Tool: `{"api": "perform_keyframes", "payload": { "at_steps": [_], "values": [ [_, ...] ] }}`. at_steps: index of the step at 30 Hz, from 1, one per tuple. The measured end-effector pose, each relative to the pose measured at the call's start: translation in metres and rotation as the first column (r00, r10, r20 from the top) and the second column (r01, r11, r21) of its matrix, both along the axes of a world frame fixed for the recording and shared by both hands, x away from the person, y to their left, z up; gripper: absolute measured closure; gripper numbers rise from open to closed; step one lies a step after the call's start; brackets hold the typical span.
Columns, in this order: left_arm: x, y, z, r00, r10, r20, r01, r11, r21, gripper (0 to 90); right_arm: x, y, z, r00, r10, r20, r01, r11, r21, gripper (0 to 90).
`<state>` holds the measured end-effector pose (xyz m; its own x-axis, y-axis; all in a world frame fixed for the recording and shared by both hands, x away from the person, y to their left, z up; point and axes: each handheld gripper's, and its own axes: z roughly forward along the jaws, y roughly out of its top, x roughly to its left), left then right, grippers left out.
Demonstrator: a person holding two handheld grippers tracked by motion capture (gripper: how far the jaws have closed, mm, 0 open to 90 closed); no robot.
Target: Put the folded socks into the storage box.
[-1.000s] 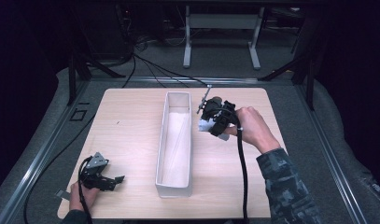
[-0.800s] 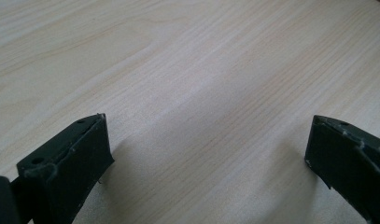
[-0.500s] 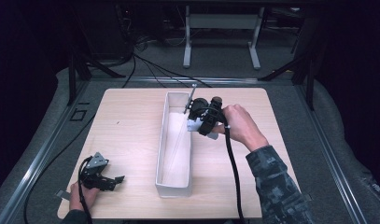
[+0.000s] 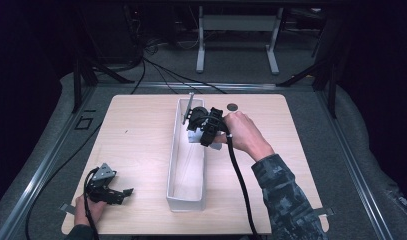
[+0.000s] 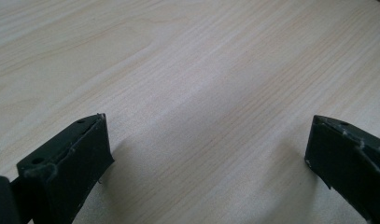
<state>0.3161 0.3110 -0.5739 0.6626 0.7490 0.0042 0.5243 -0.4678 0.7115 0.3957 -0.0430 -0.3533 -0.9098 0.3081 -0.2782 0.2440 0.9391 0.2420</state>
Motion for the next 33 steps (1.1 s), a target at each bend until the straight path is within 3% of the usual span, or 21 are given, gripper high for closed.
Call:
{"api": "perform_keyframes", "payload": {
  "at_steps": [18,33],
  "values": [
    [0.0,0.0,0.0,1.0,0.0,0.0,0.0,1.0,0.0,0.1,0.003,0.031,-0.01,0.9989,0.042,-0.018,-0.042,0.9991,-0.003,54.4],
    [0.0,0.0,0.0,1.0,0.0,0.0,0.0,1.0,0.0,0.1,0.01,0.047,-0.031,0.9973,0.047,-0.055,-0.047,0.9989,0.003,54.4]
  ]
}}
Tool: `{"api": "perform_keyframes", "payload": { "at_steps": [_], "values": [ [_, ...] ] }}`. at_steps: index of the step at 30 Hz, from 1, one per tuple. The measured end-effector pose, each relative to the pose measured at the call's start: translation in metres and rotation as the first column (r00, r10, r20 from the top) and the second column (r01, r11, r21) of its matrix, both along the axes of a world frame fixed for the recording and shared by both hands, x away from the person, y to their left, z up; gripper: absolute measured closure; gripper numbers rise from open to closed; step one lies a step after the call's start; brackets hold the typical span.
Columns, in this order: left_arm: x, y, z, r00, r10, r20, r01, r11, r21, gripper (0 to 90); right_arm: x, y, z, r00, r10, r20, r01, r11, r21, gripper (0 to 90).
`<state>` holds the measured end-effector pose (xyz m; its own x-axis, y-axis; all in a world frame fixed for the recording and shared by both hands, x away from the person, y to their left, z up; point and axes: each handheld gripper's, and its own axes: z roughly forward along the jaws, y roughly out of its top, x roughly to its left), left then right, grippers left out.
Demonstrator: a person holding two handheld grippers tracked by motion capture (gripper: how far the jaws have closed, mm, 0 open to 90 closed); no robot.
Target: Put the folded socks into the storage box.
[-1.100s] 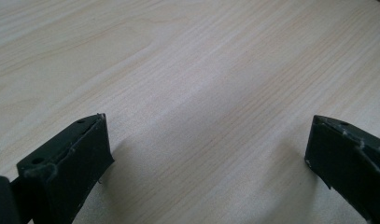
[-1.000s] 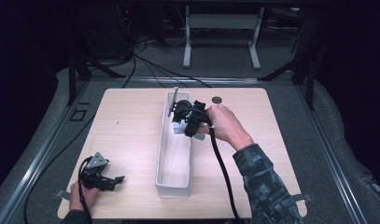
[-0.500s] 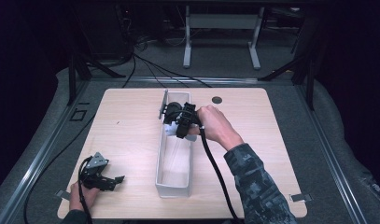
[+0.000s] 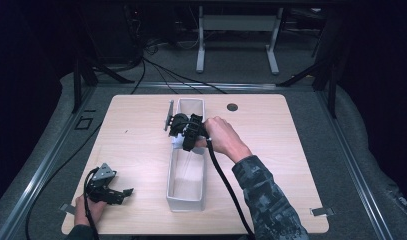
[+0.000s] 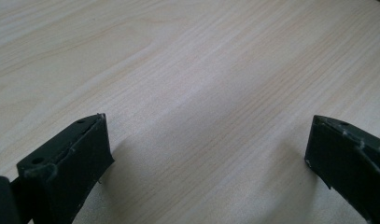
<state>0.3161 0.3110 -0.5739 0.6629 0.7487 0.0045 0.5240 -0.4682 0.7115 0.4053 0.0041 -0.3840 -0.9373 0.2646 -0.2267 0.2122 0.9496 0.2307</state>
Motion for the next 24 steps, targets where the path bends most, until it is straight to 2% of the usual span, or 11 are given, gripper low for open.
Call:
{"api": "perform_keyframes", "payload": {
  "at_steps": [14,24],
  "values": [
    [0.0,0.0,0.0,1.0,0.001,0.0,-0.001,1.0,0.0,0.1,0.003,0.008,-0.026,0.9984,-0.009,-0.055,0.009,1.0,-0.002,54.2],
    [0.0,0.0,0.0,1.0,0.0,0.0,0.0,1.0,0.0,0.1,0.005,0.006,-0.041,0.9955,-0.033,-0.089,0.033,0.9995,-0.005,54.1]
  ]
}}
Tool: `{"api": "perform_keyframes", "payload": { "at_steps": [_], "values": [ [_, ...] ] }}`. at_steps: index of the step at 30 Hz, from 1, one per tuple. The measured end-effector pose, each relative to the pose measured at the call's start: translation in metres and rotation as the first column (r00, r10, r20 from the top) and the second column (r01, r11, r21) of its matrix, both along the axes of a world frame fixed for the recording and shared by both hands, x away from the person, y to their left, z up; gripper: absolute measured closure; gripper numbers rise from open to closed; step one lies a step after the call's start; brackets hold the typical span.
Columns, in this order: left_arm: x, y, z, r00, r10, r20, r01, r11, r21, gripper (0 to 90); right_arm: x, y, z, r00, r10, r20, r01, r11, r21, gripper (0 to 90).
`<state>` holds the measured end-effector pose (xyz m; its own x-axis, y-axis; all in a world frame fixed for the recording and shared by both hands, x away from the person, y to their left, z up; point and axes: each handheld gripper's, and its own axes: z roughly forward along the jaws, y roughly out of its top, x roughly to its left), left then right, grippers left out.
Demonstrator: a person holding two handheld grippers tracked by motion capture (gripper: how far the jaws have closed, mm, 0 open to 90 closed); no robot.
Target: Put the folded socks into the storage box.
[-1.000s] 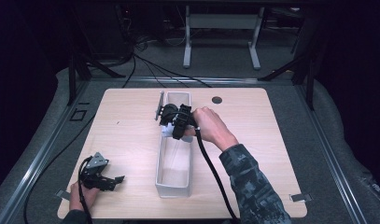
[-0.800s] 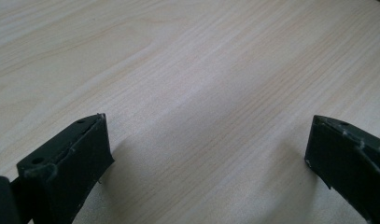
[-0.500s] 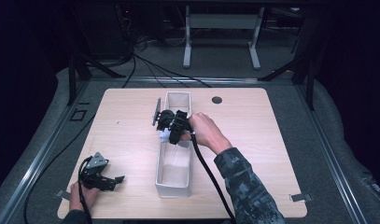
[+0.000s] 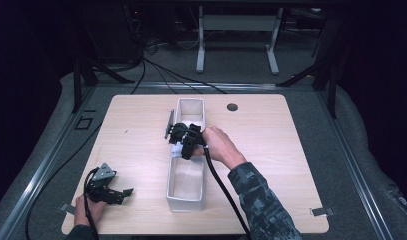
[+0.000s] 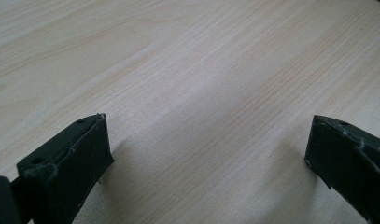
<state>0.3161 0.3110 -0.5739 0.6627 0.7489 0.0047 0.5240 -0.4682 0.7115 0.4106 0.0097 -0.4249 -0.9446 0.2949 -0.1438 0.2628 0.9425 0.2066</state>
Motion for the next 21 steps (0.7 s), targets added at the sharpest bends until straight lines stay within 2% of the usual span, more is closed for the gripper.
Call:
{"api": "perform_keyframes", "payload": {
  "at_steps": [10,21],
  "values": [
    [0.0,0.0,0.0,1.0,0.001,0.0,-0.001,1.0,-0.001,0.1,0.001,-0.001,-0.013,0.9996,-0.013,-0.023,0.013,0.9998,-0.016,53.7],
    [0.0,0.0,0.0,1.0,0.0,0.0,0.0,1.0,0.0,0.1,0.001,0.007,-0.029,0.9989,-0.002,-0.046,0.0,0.9993,-0.039,52.9]
  ]
}}
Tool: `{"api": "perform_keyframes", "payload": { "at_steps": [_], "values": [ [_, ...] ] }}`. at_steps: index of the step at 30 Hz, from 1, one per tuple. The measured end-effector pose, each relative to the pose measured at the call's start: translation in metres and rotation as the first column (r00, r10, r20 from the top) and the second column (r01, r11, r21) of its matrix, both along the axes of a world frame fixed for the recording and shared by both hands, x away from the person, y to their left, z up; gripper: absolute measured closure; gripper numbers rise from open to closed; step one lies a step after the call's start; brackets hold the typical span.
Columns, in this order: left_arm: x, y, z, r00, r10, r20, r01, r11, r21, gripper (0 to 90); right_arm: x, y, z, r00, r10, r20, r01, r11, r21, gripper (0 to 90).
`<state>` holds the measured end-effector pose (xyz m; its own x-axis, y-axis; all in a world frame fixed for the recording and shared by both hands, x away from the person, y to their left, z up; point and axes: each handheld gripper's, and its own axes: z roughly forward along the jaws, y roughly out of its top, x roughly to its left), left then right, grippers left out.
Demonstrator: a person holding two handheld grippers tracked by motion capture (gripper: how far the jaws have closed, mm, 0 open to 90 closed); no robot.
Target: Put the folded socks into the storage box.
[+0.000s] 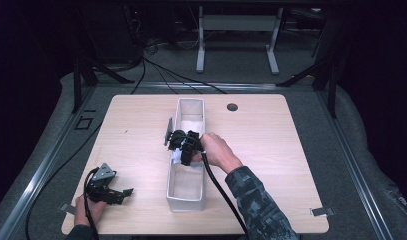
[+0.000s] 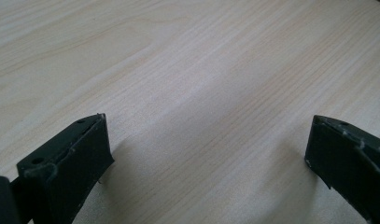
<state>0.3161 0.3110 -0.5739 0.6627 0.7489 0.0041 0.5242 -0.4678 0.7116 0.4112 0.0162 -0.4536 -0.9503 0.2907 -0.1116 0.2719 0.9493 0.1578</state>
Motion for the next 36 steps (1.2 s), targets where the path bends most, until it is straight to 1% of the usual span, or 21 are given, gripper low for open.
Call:
{"api": "perform_keyframes", "payload": {
  "at_steps": [4,5,6,8,17,25,28,31,36],
  "values": [
    [0.0,0.0,0.0,1.0,0.0,0.0,0.0,1.0,0.0,0.1,0.001,0.001,-0.006,0.9999,0.002,-0.01,-0.002,1.0,-0.005,52.4],
    [0.0,0.0,0.0,1.0,0.0,0.0,0.0,1.0,0.0,0.1,0.001,0.001,-0.009,1.0,0.0,-0.001,0.0,1.0,0.006,52.4],
    [0.0,0.0,0.0,1.0,0.0,0.0,0.0,1.0,0.0,0.1,0.001,0.001,-0.008,0.9999,0.0,-0.01,-0.001,1.0,-0.008,52.4],
    [0.0,0.0,0.0,1.0,0.0,0.0,0.0,1.0,0.0,0.1,0.001,0.001,-0.009,0.9999,-0.001,-0.011,0.001,1.0,-0.005,52.3],
    [0.0,0.0,0.0,1.0,0.0,0.0,0.0,1.0,0.0,0.1,0.0,0.002,-0.012,1.0,0.0,0.002,0.0,0.9999,-0.01,51.0],
    [0.0,0.0,0.0,1.0,0.0,0.0,0.0,1.0,0.0,0.1,-0.001,0.001,-0.014,1.0,-0.001,0.005,0.001,0.9999,-0.011,50.7],
    [0.0,0.0,0.0,1.0,0.0,0.0,0.0,1.0,0.0,0.1,-0.001,0.001,-0.017,1.0,0.0,0.004,0.0,0.9998,-0.018,50.3],
    [0.0,0.0,0.0,1.0,0.0,0.0,0.0,1.0,0.0,0.1,-0.001,0.002,-0.019,0.9999,0.001,0.013,0.0,0.9997,-0.026,50.3],
    [0.0,0.0,0.0,1.0,0.0,0.0,0.0,1.0,0.0,0.1,-0.002,0.003,-0.025,1.0,0.007,0.003,-0.006,0.9992,-0.04,44.3]
  ]
}}
